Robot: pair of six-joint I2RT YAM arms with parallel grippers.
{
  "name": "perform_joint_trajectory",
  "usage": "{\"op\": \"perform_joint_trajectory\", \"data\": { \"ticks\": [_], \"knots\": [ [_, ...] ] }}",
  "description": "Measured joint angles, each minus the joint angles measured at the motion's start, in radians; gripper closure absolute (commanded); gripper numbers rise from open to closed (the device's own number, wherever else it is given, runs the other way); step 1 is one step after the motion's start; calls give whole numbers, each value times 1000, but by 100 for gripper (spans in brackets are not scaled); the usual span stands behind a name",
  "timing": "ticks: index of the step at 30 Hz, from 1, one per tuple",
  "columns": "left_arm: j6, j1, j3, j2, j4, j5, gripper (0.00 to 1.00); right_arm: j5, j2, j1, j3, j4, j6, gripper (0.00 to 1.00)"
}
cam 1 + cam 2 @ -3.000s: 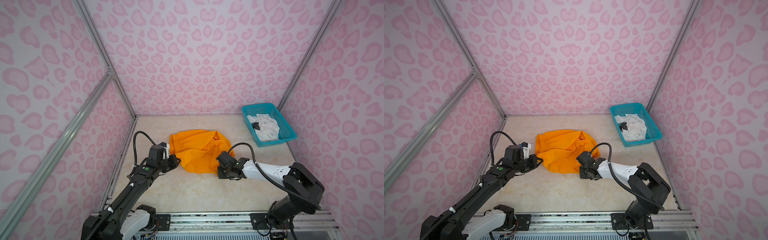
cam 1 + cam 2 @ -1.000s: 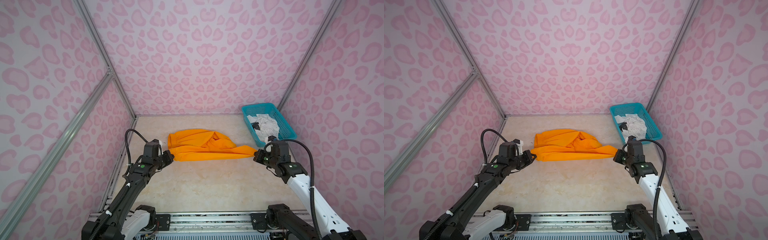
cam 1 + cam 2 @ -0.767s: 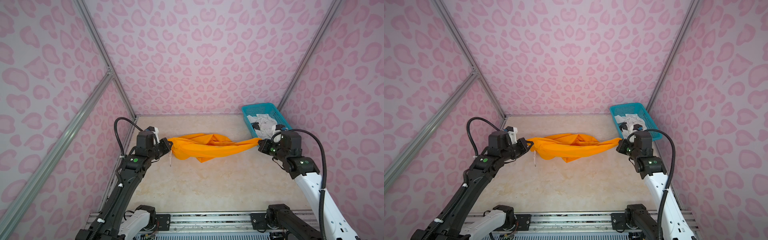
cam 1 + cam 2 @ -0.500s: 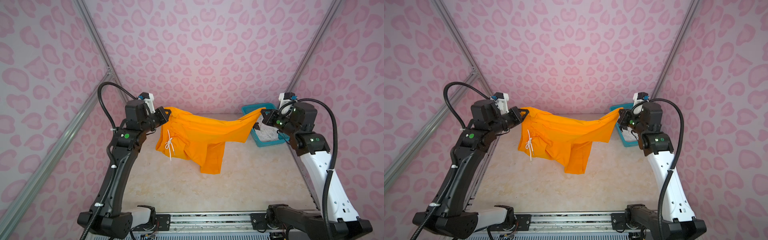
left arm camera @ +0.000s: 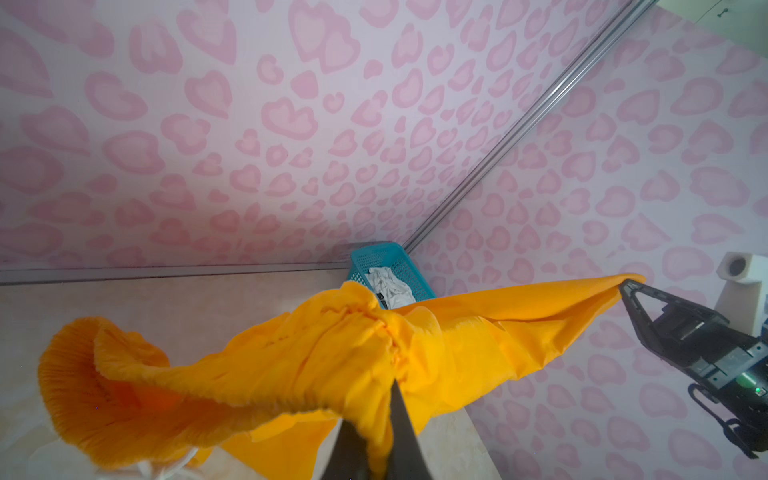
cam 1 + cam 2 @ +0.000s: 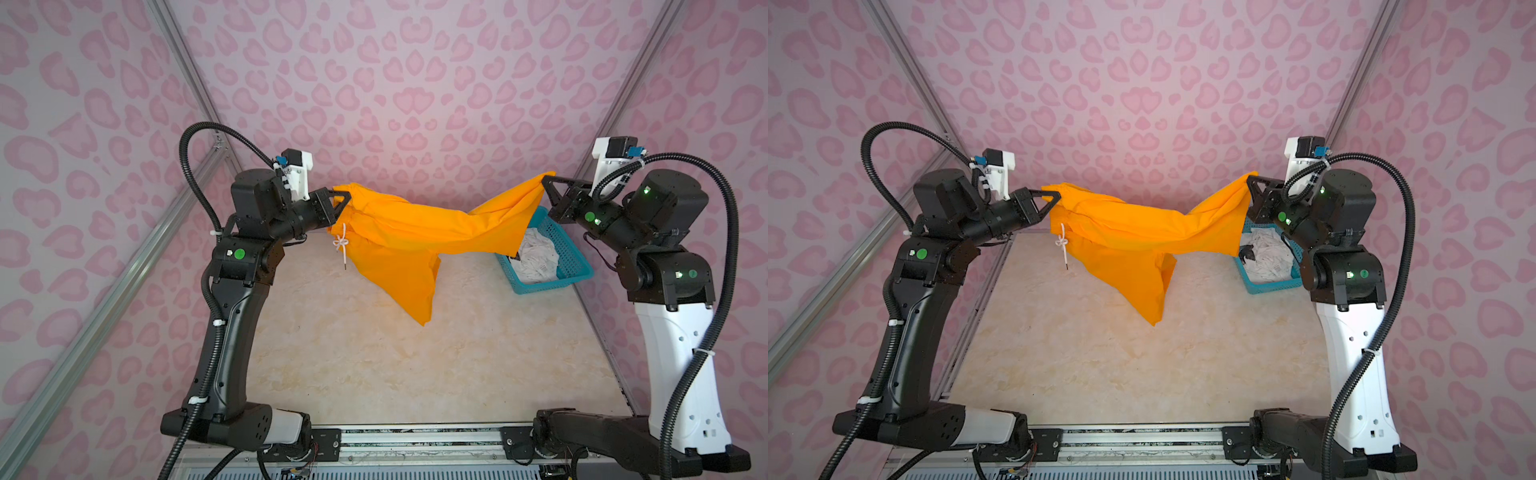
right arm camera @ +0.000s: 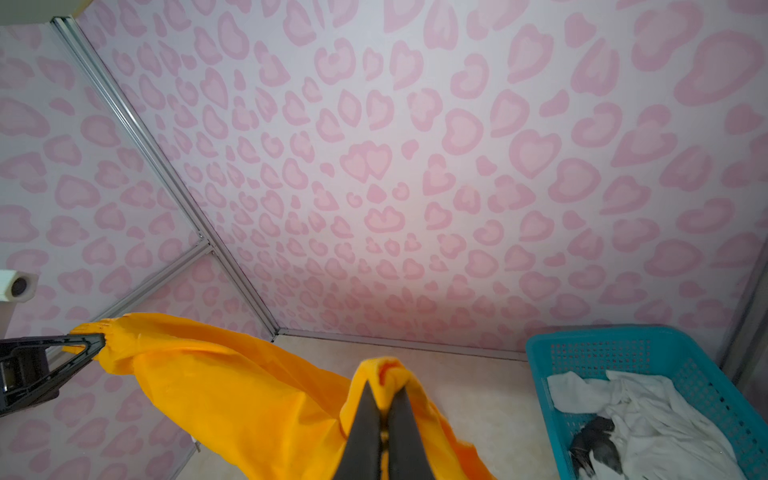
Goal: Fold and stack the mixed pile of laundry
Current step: 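Lift the orange shorts high with both grippers, stretching them between the grippers, then swing the shorts forward and lay them on the table with both grippers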
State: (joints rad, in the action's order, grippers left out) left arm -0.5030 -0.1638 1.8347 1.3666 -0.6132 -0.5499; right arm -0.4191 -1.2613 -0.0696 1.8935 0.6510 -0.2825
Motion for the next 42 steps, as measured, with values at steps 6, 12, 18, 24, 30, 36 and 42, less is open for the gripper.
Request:
{"op": "perform_joint_trajectory", "data": {
  "ticks": [6,12,18,24,30,36,42],
  "knots": [
    [-1,0,-256,-210,-51,-23,97,22,108,0,-23,146,69,100],
    [-99,0,-549,-358,1,42,97,82,138,0,-128,190,94,100],
    [-164,0,-605,-196,94,106,97,85,18,-6,-275,143,60,100],
    [-146,16,-211,202,153,121,97,69,-367,-9,44,64,49,100],
    [-105,45,515,585,114,51,97,16,-747,1,832,109,17,100],
    [-111,53,459,476,394,-164,97,-56,-374,27,455,-102,-34,100],
    [-99,63,-288,121,684,-207,97,-85,-56,23,-85,-264,23,100]
  ]
}}
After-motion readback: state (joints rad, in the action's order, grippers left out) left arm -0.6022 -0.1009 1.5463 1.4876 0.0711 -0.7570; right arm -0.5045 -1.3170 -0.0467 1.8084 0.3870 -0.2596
